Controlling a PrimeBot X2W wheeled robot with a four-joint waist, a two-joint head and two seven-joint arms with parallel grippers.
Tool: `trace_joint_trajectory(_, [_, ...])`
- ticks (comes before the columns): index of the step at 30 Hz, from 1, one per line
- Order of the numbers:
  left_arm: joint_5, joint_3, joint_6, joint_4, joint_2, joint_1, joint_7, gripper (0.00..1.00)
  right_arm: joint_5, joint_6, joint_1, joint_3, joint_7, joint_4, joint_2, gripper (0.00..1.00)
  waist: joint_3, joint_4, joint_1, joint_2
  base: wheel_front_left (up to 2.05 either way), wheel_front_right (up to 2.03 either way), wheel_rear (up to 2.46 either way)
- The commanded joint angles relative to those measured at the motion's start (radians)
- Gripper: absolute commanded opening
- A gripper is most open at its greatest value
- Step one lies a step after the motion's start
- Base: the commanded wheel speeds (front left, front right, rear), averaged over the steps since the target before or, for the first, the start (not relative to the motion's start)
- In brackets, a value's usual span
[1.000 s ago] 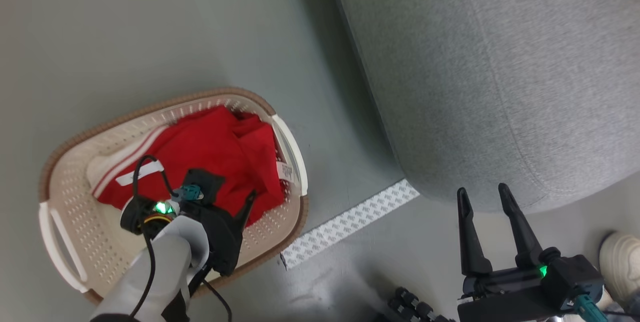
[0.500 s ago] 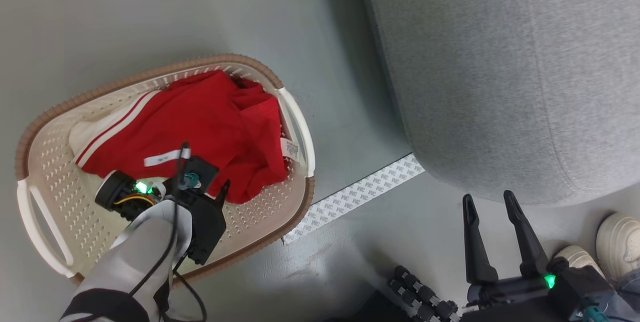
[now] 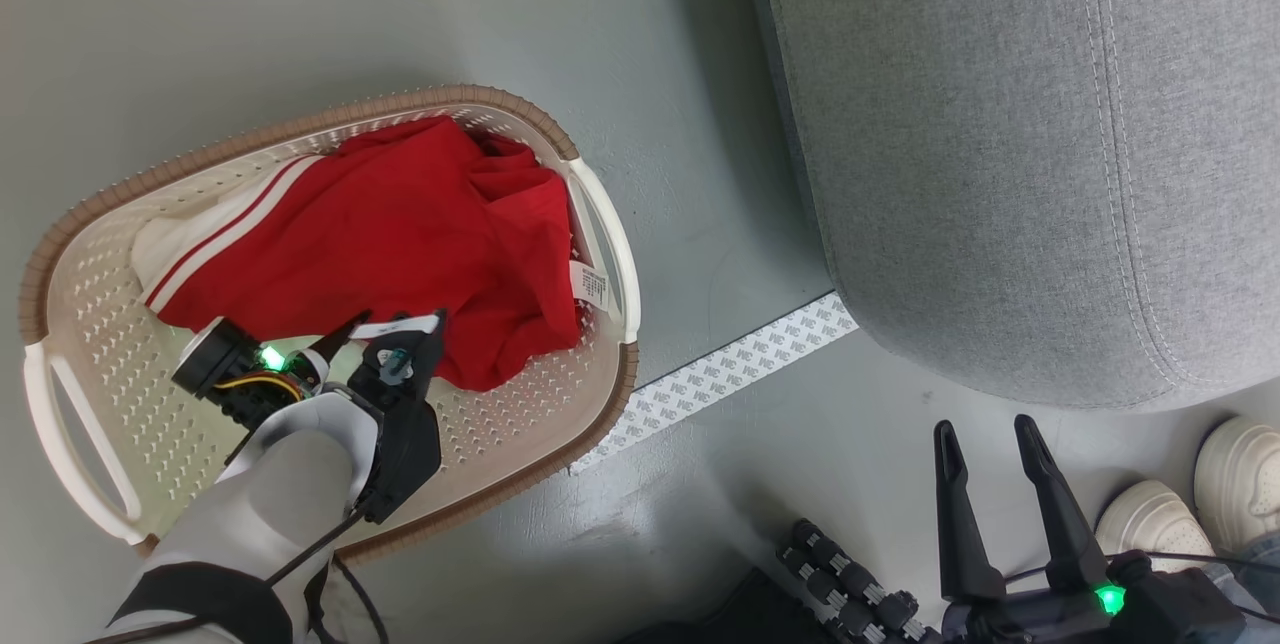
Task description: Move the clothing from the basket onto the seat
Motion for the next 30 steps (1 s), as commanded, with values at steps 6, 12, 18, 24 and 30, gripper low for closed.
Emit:
trace_joint_trajectory(6, [0.029, -0.032, 0.032, 0.011, 0.015, -0.011, 0.020, 1.00, 0.017, 0.000, 0.044, 0.001, -0.004, -0.018, 0.003, 1.00, 0.010, -0.005, -0.0001, 0.0000, 0.00, 0.00, 0.00])
trace_joint_trajectory(12, [0.048, -0.060, 0.058, 0.013, 0.024, -0.020, 0.015, 1.00, 0.031, 0.000, 0.082, 0.002, -0.004, -0.042, 0.003, 1.00, 0.023, -0.007, -0.0001, 0.0000, 0.00, 0.00, 0.00])
trace_joint_trajectory(18, [0.052, -0.073, 0.070, 0.014, 0.030, -0.029, 0.001, 1.00, 0.036, 0.000, 0.106, 0.013, -0.004, -0.059, 0.003, 1.00, 0.034, -0.006, -0.0001, 0.0000, 0.00, 0.00, 0.00])
trace_joint_trajectory(24, [0.047, -0.086, 0.068, 0.015, 0.031, -0.038, -0.006, 0.32, 0.039, 0.000, 0.126, 0.012, -0.004, -0.071, 0.003, 1.00, 0.039, -0.005, -0.0001, 0.0000, 0.00, 0.00, 0.00])
trace_joint_trajectory(30, [0.030, -0.085, 0.063, 0.015, 0.034, -0.037, -0.017, 0.00, 0.048, 0.000, 0.105, 0.010, -0.004, -0.058, 0.003, 1.00, 0.043, -0.006, -0.0001, 0.0000, 0.00, 0.00, 0.00])
